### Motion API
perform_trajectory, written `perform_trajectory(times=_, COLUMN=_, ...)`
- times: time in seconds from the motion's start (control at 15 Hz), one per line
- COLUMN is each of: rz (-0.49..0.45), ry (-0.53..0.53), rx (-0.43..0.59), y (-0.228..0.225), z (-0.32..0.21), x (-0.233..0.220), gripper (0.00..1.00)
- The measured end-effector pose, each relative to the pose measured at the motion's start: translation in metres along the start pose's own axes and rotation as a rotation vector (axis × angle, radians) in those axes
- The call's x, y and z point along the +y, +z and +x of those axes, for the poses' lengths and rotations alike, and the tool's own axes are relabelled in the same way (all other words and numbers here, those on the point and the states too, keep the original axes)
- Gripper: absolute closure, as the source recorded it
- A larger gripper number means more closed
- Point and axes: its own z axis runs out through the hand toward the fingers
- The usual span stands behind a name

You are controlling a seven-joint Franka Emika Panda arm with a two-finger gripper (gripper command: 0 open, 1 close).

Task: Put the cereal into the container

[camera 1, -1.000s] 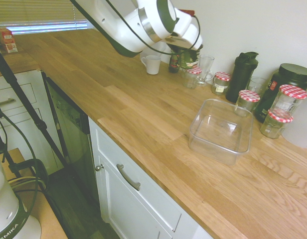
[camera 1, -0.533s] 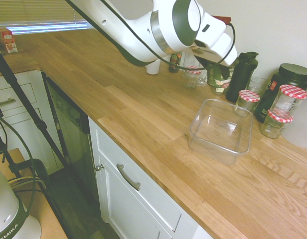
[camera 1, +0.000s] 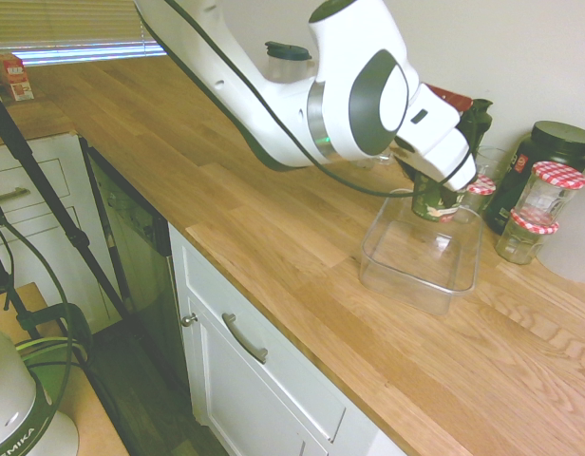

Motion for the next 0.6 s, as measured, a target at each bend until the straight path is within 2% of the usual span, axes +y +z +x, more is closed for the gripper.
perform_trajectory(times=0.6, rz=-0.045, ry=0.031, rx=-0.062, y=0.057, z=-0.022, x=0.014, gripper=1.0)
